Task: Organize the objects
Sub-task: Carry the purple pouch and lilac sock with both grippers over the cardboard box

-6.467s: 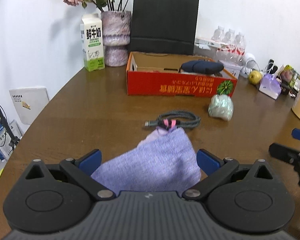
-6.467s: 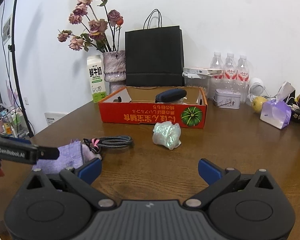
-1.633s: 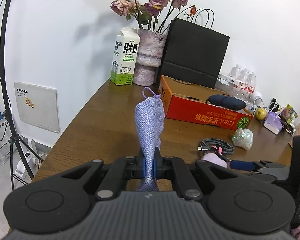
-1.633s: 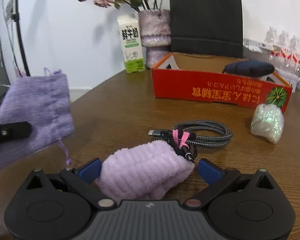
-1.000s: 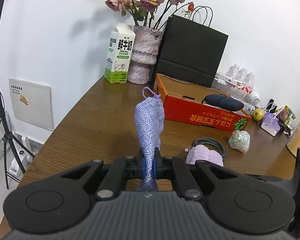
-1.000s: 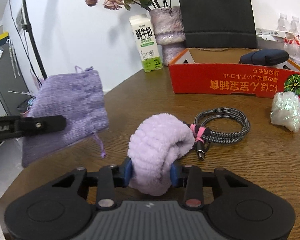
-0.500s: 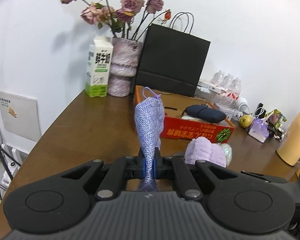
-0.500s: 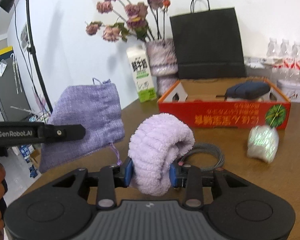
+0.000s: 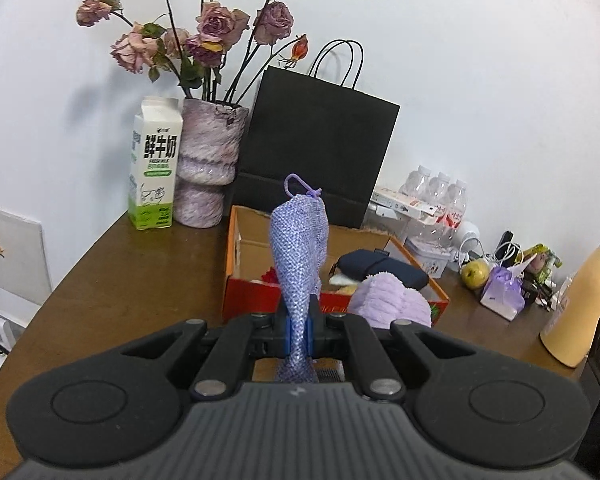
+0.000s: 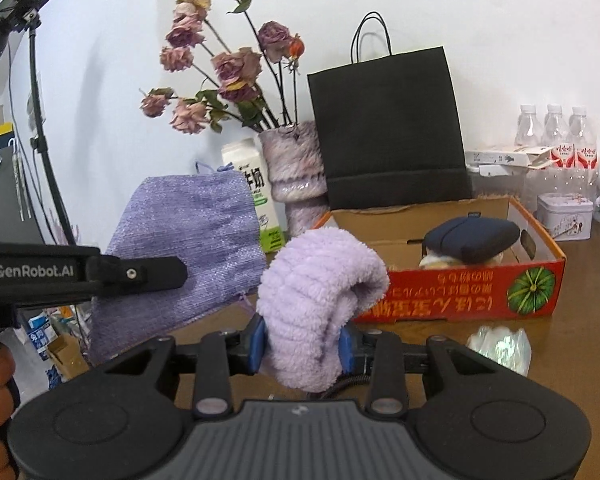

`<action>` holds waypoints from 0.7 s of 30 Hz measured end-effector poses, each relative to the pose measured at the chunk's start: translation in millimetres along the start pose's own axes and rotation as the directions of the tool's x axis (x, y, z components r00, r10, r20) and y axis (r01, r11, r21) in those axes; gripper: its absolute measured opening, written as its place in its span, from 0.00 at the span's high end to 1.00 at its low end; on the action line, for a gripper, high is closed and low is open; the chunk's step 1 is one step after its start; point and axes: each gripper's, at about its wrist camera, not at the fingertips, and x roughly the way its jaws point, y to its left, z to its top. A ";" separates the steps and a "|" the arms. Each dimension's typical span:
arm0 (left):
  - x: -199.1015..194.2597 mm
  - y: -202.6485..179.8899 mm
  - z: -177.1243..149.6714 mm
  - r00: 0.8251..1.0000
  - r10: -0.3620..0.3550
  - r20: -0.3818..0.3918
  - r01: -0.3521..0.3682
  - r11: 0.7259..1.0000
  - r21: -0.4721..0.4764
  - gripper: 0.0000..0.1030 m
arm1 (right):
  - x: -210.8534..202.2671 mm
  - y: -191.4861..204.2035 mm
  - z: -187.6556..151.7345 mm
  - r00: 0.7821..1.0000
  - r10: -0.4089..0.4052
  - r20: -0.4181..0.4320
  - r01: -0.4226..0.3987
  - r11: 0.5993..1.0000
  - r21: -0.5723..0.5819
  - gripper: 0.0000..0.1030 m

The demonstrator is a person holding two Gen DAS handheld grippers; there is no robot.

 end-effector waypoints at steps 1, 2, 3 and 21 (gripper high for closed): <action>4.8 -1.1 2.9 1.000 0.000 0.001 0.000 1.000 -0.002 0.93 | 2.0 -1.4 1.5 1.000 -0.002 0.004 0.002 1.000 -0.001 0.67; 8.7 -1.5 5.1 1.000 -0.001 0.002 0.001 1.000 -0.004 0.93 | 5.8 -4.0 5.0 1.000 -0.006 0.009 0.006 1.000 0.000 0.67; 13.3 -2.6 7.8 1.000 -0.001 0.003 0.001 1.000 -0.005 0.93 | 8.1 -4.1 4.8 1.000 -0.009 0.013 0.009 1.000 -0.001 0.67; 97.4 -5.9 40.3 1.000 -0.017 0.014 0.018 0.998 -0.058 0.93 | 64.0 -41.1 39.7 0.999 -0.017 0.033 0.016 1.000 0.018 0.66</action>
